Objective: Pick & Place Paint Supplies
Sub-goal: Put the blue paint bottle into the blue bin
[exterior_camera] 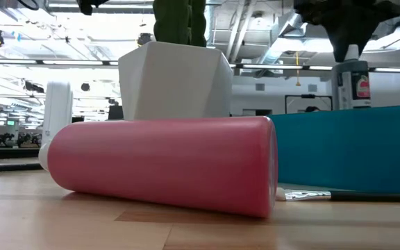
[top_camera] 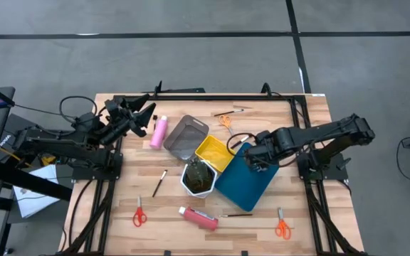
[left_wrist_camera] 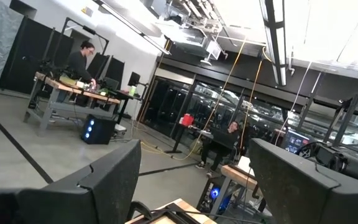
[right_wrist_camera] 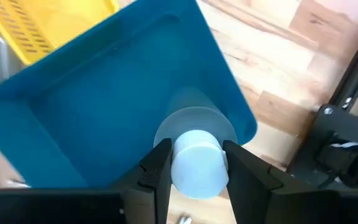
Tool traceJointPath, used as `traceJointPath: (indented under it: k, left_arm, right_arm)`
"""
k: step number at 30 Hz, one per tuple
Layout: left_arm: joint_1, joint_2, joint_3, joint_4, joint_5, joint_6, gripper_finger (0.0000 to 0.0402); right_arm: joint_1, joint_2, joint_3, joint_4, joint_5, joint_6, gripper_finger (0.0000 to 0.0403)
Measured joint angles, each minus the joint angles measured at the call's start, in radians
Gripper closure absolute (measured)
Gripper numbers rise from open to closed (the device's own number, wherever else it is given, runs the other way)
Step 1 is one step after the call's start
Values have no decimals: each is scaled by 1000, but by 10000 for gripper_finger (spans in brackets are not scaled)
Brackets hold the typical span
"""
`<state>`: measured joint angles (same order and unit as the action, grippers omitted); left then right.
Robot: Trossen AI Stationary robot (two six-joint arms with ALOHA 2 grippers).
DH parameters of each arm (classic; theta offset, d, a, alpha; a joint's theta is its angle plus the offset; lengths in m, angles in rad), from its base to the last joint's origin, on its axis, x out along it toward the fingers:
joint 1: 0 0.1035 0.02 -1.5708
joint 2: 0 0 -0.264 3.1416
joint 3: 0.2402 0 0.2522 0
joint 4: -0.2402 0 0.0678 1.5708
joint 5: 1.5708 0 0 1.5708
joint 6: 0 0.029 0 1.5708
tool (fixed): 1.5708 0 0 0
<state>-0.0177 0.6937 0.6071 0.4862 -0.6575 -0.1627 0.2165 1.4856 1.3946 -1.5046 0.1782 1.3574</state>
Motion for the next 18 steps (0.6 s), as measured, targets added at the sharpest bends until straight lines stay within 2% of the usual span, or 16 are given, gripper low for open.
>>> traceJointPath:
  k: [18]
  left_arm:
    - [7,0,0,1,-1,-8,108]
  right_arm:
    - [13,-89,-167,160,-13,-67,289]
